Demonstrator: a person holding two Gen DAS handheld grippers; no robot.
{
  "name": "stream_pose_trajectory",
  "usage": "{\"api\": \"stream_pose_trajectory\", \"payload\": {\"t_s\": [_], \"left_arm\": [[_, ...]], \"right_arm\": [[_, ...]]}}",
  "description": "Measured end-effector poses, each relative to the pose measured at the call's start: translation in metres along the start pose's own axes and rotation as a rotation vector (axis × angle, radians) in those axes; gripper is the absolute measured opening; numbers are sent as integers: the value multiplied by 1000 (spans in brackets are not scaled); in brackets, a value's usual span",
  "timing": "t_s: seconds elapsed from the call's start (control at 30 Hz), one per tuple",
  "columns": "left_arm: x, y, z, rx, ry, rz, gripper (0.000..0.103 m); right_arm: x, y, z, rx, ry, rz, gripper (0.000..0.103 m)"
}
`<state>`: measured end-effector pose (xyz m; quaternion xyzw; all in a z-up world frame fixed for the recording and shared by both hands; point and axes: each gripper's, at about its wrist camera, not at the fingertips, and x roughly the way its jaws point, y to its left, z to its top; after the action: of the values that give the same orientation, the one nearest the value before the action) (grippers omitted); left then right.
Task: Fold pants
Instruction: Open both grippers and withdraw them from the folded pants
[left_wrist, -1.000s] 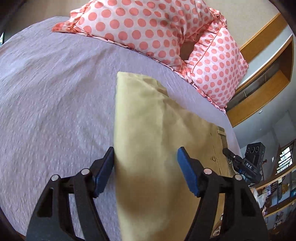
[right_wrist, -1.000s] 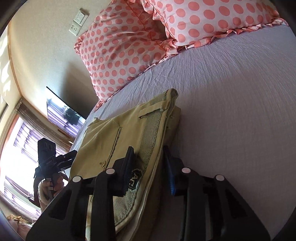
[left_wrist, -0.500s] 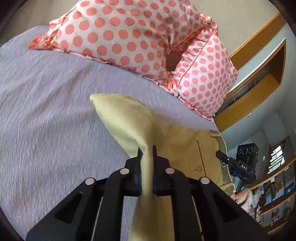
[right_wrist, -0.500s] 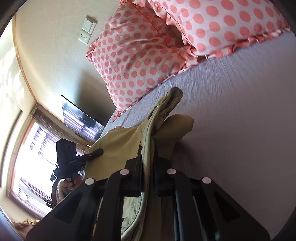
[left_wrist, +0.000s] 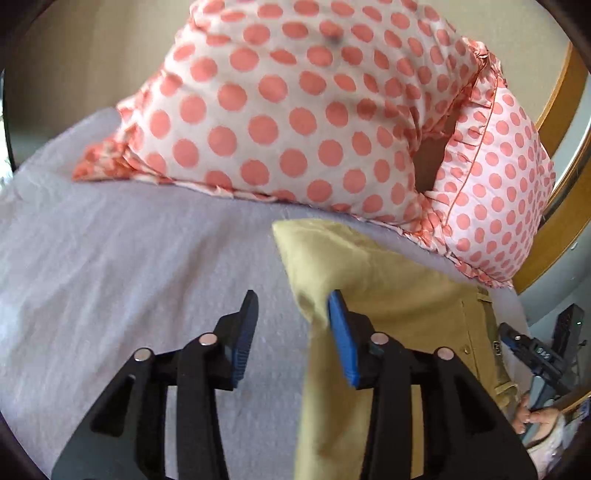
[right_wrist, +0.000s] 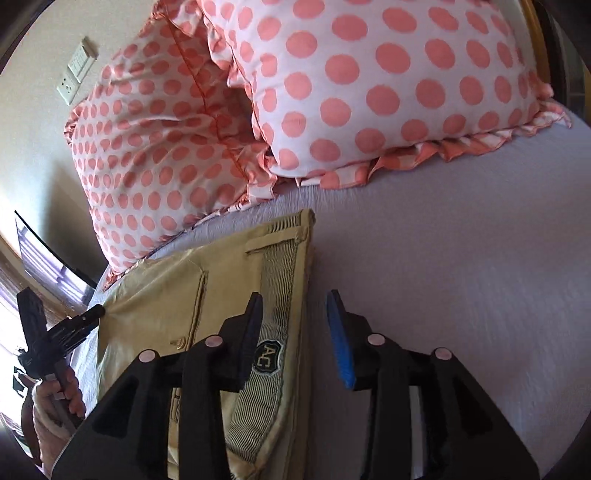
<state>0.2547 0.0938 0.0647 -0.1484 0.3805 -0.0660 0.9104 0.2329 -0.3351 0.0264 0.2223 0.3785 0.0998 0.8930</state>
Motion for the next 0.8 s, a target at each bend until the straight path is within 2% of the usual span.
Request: {"api": "stream_pose_trajectory", "payload": {"t_s": [0.03,0.1,0.2,0.23,0.27,0.3,0.33,0.37,0.4,0.47,0.5,0.53,0.57,0.63,0.7,0.8], "left_arm": [[-13,-2,-5,4,-29,-24,42],[-31,-14,-15,22,-26,-154,45],[-35,-46,-40,91,32,-285,59],[-27,-53,-47,94,79,-311,60],[-14,-57,-54,81,140,-314,61],[1,-59,-61,70,199,-286,61],[15,-59,-66,62,239,-263,57],[16,-57,-70,60,212,-252,55],[10,-58,-73,68,180,-220,55],[-5,-63,-82,111,162,-157,67],[-16,-64,-89,138,136,-138,70],[-28,-66,-99,170,107,-114,79],[-40,-65,-110,201,83,-78,87],[-61,-67,-135,257,44,14,94],[-76,-67,-160,302,15,81,96],[-84,-69,-190,338,16,152,98]], "right_arm": [[-11,5,-3,-6,-22,54,62],[-27,17,-10,-17,-45,175,76],[-23,37,-24,-30,30,287,81],[-14,42,-28,-19,75,293,85],[-5,42,-32,-1,118,263,88],[5,39,-36,19,162,213,88],[12,35,-39,46,191,202,88],[7,33,-40,65,163,210,88],[1,34,-43,75,162,164,88],[-19,45,-52,30,130,67,89],[-30,52,-60,-11,97,27,96],[-42,61,-71,-57,64,-10,102],[-51,69,-84,-101,40,-25,102],[-65,86,-114,-211,-22,-77,102],[-70,100,-143,-298,-45,-94,102],[-65,112,-175,-336,-44,-126,102]]}}
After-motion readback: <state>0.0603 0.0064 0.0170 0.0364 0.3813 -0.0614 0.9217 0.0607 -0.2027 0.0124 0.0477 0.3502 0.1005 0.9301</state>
